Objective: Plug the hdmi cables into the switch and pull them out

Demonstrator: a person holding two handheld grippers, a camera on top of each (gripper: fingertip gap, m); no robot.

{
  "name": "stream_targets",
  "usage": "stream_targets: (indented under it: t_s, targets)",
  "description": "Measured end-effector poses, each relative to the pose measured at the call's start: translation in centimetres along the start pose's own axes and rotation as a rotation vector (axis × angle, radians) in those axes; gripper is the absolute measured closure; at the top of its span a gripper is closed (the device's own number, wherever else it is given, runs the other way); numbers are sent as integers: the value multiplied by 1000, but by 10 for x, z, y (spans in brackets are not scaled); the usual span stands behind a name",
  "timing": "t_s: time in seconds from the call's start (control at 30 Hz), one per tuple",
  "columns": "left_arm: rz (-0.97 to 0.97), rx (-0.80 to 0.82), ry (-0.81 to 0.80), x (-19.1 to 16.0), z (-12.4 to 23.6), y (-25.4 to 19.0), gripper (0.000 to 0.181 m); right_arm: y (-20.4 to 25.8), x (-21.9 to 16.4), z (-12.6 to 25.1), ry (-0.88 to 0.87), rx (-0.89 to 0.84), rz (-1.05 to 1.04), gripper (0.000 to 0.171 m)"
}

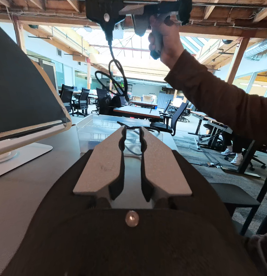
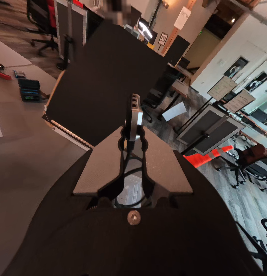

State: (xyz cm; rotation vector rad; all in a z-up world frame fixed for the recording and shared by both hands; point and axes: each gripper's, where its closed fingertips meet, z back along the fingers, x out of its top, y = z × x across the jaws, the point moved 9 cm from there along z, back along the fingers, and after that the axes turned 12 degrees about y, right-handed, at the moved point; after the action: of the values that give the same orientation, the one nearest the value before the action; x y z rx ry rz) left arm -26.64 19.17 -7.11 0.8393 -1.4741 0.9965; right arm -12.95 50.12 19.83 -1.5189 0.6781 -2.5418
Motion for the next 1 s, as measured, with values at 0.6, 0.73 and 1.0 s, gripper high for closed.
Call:
stream_targets:
  t_s: [0.6,0.73,1.0]
  targets:
    - [-40,107,231,-22,-18,5,166,-12,-85,-121,312,587,-18,155]
    - [-29,113,260,-25,-20,7,166,7,-146,-158,683,625,38,150]
    - [-30,119,303,-30,-23,9,165,55,-224,-196,1039,422,294,171]
